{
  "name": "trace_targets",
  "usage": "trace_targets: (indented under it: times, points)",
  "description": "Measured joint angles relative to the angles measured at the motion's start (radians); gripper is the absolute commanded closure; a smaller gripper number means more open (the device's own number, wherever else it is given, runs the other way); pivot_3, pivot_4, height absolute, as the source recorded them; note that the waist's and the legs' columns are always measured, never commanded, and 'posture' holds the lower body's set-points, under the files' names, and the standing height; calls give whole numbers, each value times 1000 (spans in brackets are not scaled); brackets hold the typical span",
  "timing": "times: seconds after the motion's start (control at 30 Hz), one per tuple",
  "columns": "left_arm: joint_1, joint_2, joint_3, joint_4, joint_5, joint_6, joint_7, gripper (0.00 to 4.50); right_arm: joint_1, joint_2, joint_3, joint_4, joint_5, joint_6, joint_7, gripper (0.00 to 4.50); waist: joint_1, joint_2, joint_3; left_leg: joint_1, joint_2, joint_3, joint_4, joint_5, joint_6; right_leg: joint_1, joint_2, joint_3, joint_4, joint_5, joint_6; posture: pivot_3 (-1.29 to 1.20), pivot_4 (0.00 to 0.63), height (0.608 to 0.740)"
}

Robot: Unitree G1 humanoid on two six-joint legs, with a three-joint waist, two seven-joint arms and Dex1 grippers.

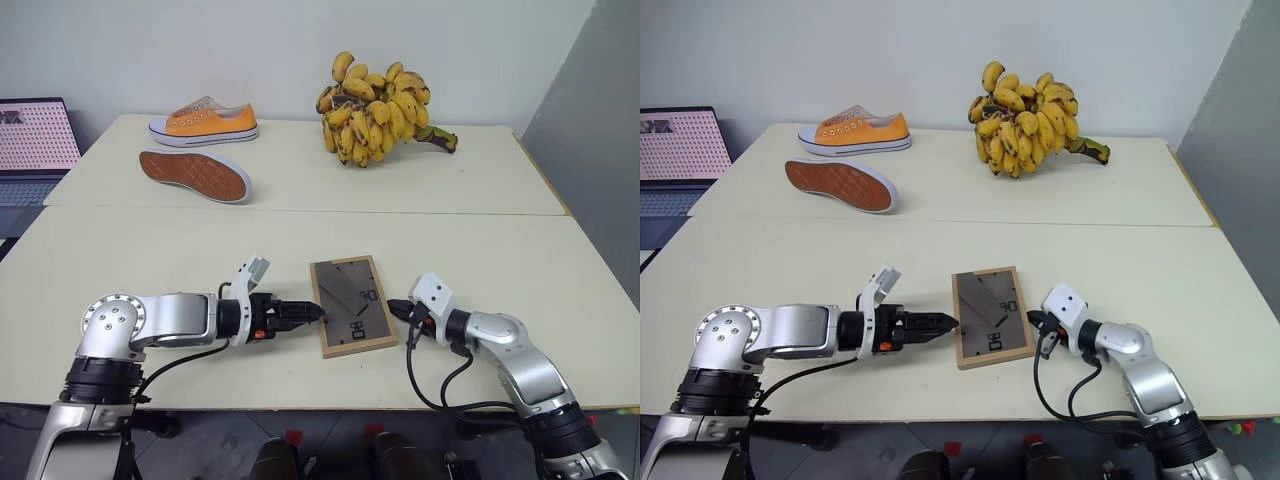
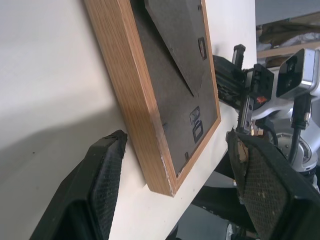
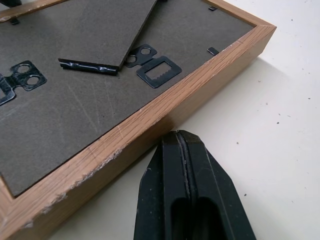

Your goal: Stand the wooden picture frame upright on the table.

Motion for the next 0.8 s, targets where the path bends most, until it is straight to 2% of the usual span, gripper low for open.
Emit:
trace_targets:
  times: [0.57, 0.67, 0.8]
  points:
    - [-10, 14, -30, 5, -1, -27, 14, 1083, -26, 146, 8, -13, 1, 108, -139, 4500, 0, 0, 0, -1, 0, 0, -1, 0, 0, -2, 0, 0, 0, 0, 1, 0, 150, 740]
    - [-10, 12, -30, 5, -1, -35, 22, 1083, -28, 119, 20, -15, -14, 97, -134, 4500, 1, 0, 0, -1, -1, 1, -1, 0, 0, -2, 0, 1, 0, 0, 1, 0, 150, 740]
    - [-10, 11, -30, 4, -3, -35, 20, 1083, -26, 2, 32, -18, -32, 35, -61, 4500, 5, 0, 0, -2, -1, 1, 0, 0, 0, -2, -1, 1, -1, -1, 1, 0, 150, 740]
